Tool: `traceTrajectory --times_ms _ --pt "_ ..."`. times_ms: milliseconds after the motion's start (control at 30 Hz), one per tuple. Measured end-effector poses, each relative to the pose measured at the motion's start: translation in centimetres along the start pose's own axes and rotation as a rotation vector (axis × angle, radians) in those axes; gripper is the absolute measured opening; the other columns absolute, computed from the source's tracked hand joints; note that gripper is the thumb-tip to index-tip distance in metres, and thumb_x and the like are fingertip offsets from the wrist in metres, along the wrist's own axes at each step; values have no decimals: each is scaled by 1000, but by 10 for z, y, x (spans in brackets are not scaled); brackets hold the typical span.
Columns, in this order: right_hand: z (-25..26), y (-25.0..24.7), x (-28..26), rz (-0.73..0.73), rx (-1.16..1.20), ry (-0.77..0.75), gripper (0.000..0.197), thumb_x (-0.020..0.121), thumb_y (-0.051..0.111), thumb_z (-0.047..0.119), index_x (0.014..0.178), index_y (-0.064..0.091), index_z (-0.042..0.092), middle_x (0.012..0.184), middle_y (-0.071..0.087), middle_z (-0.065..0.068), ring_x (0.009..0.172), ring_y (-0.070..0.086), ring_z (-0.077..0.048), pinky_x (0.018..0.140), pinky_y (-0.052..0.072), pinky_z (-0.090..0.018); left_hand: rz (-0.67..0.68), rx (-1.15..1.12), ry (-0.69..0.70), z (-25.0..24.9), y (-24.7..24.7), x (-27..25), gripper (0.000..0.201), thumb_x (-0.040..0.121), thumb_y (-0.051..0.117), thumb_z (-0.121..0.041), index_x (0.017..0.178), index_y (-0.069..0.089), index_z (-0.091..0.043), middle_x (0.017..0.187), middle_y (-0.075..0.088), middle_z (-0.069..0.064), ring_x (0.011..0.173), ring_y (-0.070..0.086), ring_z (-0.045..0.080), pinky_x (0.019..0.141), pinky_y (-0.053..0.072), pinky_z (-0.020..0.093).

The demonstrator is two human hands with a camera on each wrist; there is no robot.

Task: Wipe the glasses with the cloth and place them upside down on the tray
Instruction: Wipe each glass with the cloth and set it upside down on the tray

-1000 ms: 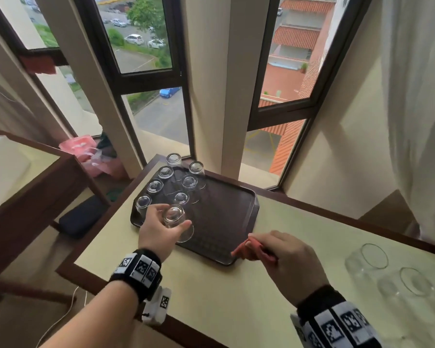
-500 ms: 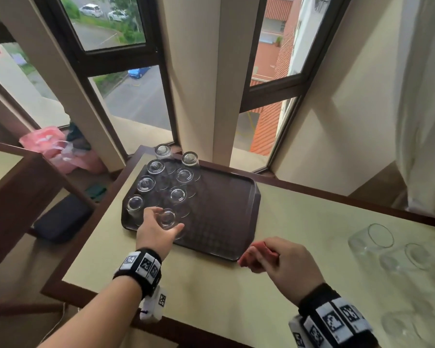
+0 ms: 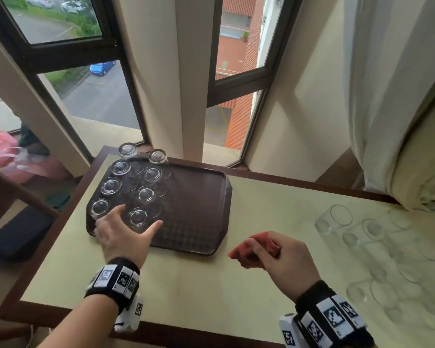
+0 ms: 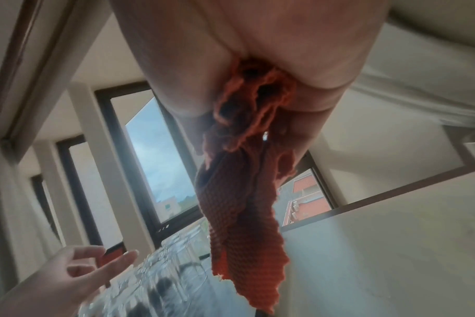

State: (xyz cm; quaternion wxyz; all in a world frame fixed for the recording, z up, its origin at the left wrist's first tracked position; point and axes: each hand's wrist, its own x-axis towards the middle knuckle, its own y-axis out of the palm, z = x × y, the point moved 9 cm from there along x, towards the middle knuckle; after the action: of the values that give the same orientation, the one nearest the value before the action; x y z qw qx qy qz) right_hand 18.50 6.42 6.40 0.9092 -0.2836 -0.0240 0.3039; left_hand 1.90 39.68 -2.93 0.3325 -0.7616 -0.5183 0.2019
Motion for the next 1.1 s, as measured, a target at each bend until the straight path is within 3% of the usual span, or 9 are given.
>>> traceTrajectory --times_ms 100,200,300,400,533,700,800,900,1100 --pt "-2 -32 -15 -88 147 45 12 99 71 15 88 74 18 69 75 22 69 73 3 62 55 -10 -103 -120 191 -43 -15 -35 71 75 93 -47 127 57 -16 116 54 6 115 51 35 102 49 60" --pt "-23 -71 -30 -249 236 105 7 96 75 23 90 78 22 78 79 11 76 77 -10 63 60 -20 9 -233 395 -95 6 -78 49 82 82 -46 111 62 -14 97 53 -1 81 53 26 73 53 46" --pt "-42 -118 -51 -423 294 125 10 93 78 26 85 79 23 76 79 7 71 75 -8 58 57 -18 228 -305 520 -147 52 -127 33 85 77 -49 101 59 -26 84 54 -9 72 55 16 62 50 33" --pt "-56 -172 -74 -542 298 117 14 91 79 31 80 78 23 72 78 9 68 74 -6 58 57 -17 455 -259 630 -193 108 -179 34 89 75 -61 101 56 -36 84 57 -18 75 56 2 64 48 24" --pt "-88 -243 -108 -645 268 123 19 91 78 36 77 78 23 71 77 10 68 74 -5 63 57 -15 803 -107 718 -242 187 -264 46 83 75 -69 116 56 -44 100 59 -23 87 56 -2 75 46 21" --pt "-142 -313 -143 -700 132 175 31 90 75 48 75 75 21 69 74 12 72 70 1 68 50 -19 1082 120 789 -278 265 -367 96 75 85 -69 154 39 -39 141 51 -10 130 48 10 112 46 35" --pt "-168 -340 -158 -710 63 176 35 89 73 49 70 72 19 62 71 11 69 68 3 63 47 -15 1143 205 759 -285 296 -404 107 73 89 -66 158 31 -37 151 46 -7 140 43 17 117 42 37" --pt "-184 -351 -165 -669 100 172 30 90 71 45 71 72 22 63 71 21 68 67 10 59 45 -6 1095 216 722 -290 313 -420 99 78 90 -55 157 34 -31 154 48 -5 140 47 20 116 41 35" --pt "-210 -354 -168 -609 8 162 29 93 69 49 76 71 26 69 71 24 77 67 9 65 46 -4 1000 141 611 -290 321 -423 77 85 87 -49 144 43 -28 146 62 -9 129 61 17 98 41 22"
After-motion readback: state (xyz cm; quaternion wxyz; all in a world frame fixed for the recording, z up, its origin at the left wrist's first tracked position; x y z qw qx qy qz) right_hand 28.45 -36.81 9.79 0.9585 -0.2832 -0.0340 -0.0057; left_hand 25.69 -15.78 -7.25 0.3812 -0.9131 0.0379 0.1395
